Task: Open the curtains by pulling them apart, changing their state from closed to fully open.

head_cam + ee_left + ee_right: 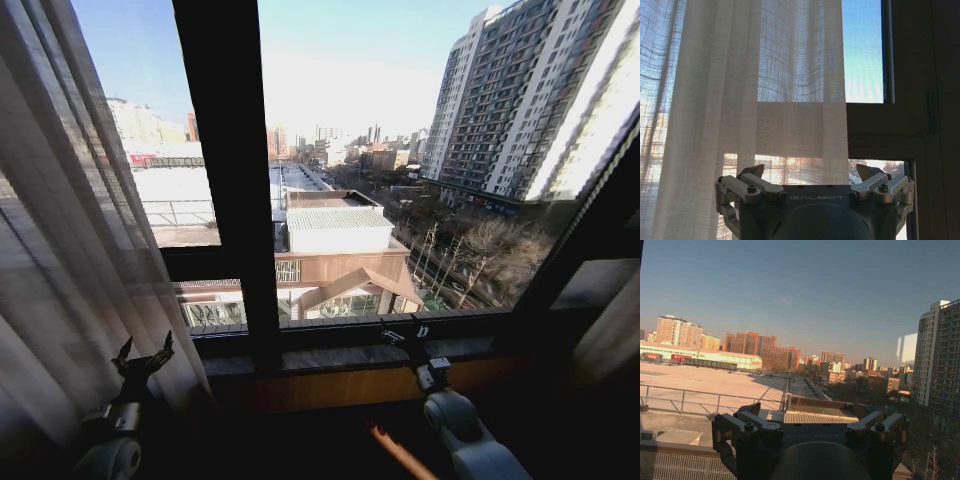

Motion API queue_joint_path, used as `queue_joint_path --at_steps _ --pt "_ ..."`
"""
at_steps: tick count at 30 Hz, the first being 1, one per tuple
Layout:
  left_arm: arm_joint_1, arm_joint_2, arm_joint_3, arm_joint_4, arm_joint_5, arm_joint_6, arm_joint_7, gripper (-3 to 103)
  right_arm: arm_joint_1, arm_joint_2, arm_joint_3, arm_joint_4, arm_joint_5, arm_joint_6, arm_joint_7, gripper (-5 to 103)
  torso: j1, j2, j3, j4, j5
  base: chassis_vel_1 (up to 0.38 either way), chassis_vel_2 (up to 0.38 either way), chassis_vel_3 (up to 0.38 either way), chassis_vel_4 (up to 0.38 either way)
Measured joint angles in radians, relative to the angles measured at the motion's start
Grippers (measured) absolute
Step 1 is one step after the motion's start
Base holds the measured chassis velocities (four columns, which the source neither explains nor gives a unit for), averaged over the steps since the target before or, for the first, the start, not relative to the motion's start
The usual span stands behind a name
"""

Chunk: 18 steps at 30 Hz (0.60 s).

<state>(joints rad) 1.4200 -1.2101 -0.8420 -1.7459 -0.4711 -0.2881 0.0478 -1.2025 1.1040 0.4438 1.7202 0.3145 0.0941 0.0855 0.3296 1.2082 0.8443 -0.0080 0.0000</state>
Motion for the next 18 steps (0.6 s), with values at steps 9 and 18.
queue_joint_path --at_steps 9,18 --pt "-0.071 -0.018 0.106 -0.02 0.028 0.122 -0.056 100 0.0 0.0 0.0 0.0 0.0 0.0 0.0 100 0.0 0.0 0.0 -0.0001 -0.0001 0.0 0.0 0.0 0.0" --pt "-0.232 -0.063 0.345 -0.072 0.098 0.402 -0.189 100 0.0 0.0 0.0 0.0 0.0 0.0 0.0 100 0.0 0.0 0.0 -0.0001 0.0002 0.0 0.0 0.0 0.0"
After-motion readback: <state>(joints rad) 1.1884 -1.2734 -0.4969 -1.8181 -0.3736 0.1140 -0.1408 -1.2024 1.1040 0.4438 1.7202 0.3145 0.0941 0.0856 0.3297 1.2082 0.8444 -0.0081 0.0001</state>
